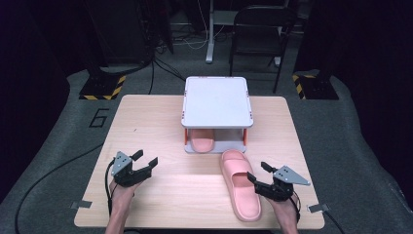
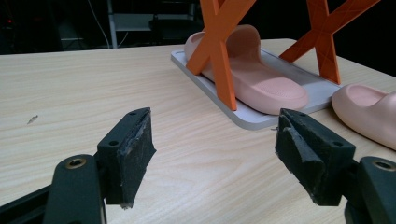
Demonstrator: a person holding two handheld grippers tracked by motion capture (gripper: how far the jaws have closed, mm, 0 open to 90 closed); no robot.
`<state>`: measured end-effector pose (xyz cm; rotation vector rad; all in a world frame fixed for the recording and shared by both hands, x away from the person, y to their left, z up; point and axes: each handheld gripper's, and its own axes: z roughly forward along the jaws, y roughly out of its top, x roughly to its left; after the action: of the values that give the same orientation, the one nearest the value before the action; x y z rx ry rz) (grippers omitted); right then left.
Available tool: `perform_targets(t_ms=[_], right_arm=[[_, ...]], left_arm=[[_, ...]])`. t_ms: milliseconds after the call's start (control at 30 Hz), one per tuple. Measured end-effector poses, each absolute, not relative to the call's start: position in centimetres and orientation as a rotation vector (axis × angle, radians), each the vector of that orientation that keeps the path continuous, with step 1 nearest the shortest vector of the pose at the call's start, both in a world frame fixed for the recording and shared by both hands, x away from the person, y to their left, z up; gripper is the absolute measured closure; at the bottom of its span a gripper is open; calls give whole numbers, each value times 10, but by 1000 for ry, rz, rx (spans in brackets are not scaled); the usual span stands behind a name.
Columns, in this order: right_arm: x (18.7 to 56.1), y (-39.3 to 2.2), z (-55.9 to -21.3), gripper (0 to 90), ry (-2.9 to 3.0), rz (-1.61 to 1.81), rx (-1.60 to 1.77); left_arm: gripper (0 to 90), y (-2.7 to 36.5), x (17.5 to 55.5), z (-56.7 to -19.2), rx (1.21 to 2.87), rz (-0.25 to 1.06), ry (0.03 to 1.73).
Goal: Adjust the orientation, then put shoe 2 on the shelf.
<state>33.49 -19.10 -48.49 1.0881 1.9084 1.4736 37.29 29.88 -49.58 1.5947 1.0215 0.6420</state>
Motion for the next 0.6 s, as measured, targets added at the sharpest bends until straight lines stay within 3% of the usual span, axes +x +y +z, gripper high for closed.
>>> perform_targets(t_ms=[100,267,600], right_arm=[[332,-197,-483,183,1884,1472,1082],[328,-200,-488,173,1875,1441,1087],[329,-198,-502,285,1962,1399,1065]], left_arm=[[275,299,373,-496,1591,642,1020],[273,301,372,-495,1595,645,1027],[273,300,374,-498,1594,646,1031]])
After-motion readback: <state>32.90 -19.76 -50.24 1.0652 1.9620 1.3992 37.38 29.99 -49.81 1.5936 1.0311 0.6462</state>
